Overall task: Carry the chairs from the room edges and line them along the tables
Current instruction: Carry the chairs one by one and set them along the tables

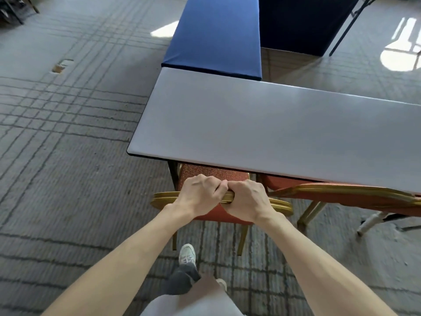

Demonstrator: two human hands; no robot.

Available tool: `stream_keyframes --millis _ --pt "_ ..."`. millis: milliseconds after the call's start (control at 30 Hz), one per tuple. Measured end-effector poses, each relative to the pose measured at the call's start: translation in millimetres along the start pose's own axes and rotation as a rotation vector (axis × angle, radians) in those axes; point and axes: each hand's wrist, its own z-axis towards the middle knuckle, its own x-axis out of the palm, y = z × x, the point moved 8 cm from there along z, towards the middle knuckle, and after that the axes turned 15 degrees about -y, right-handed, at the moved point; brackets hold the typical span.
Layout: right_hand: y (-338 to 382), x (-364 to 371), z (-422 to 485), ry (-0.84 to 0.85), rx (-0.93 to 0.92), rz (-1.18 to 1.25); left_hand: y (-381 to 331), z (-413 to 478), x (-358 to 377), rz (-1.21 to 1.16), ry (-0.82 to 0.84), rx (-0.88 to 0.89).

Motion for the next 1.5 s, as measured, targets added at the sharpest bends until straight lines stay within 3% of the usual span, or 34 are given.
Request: stream_keyframes --millis 233,467,1133,1500 --pt "-21 3 14 0.043 -0.042 0.019 -11 3 5 -0.043 -0.275 0.064" --pt "-36 -16 52 -0.044 -0.012 0.037 -14 52 3 0.076 -0.321 0.142" --pt "-37 -7 60 -0.121 0.069 0.007 2 64 13 -0.023 -0.265 0.14" --pt "-40 49 77 -0.015 0.055 -0.068 44 81 57 -0.035 -0.12 0.129"
